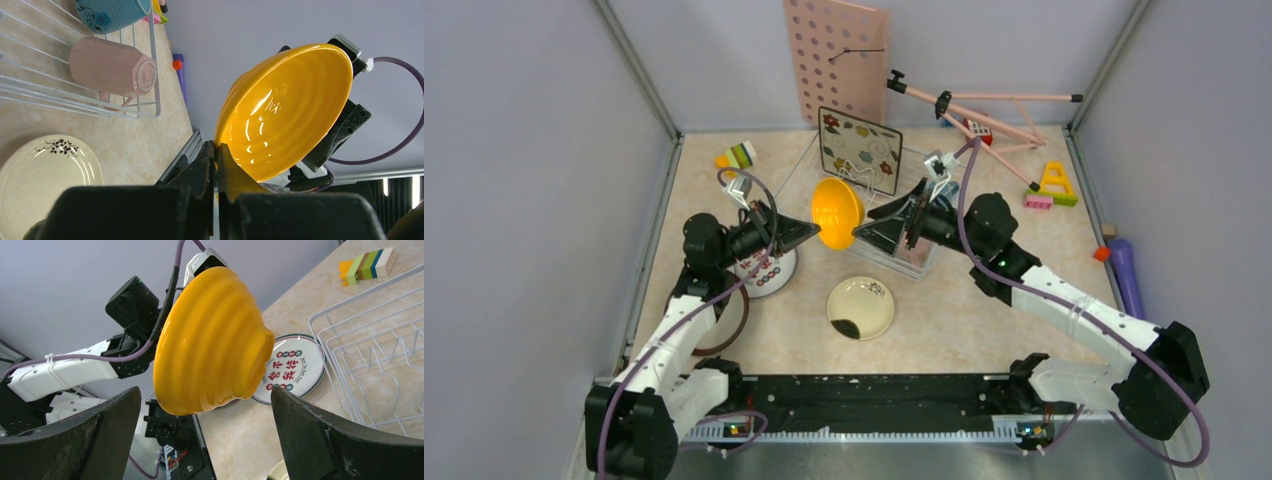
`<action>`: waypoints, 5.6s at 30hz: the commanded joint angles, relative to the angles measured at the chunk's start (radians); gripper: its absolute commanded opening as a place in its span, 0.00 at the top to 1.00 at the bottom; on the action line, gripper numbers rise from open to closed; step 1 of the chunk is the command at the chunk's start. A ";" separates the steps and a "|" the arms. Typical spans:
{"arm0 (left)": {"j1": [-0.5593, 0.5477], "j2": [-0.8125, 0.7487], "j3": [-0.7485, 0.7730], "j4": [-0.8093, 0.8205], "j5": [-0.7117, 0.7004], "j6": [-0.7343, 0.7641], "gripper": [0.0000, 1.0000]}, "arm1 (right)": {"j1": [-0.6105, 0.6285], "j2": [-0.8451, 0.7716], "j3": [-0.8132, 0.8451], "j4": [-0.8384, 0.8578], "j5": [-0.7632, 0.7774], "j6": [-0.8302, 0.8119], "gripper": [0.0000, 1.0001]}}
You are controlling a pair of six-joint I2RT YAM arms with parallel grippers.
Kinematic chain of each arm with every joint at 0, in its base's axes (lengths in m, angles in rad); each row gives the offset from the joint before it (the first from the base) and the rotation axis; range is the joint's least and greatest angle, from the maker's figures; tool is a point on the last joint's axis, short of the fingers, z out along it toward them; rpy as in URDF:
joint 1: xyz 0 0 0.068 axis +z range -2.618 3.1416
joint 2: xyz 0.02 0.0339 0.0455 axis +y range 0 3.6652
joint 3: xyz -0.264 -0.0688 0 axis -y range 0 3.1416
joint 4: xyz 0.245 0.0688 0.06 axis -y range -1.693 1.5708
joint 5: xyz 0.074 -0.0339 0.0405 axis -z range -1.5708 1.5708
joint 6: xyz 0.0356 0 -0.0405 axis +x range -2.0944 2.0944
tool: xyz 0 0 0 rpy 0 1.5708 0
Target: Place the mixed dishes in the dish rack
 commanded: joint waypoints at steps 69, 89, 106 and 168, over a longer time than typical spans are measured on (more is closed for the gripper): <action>-0.683 0.822 0.864 -0.658 -0.812 0.750 0.02 | 0.026 -0.398 0.236 -1.000 1.273 -0.316 0.82; -0.716 0.899 1.091 -0.934 -1.165 0.870 0.88 | 0.000 -0.321 0.222 -0.950 1.150 -0.346 0.82; -0.465 0.877 1.150 -1.100 -0.867 0.921 0.97 | -0.003 -0.017 0.275 -0.804 0.681 -0.622 0.82; -0.522 0.880 1.089 -0.986 -0.630 1.505 0.85 | -0.142 0.039 0.100 -0.609 0.282 -0.539 0.14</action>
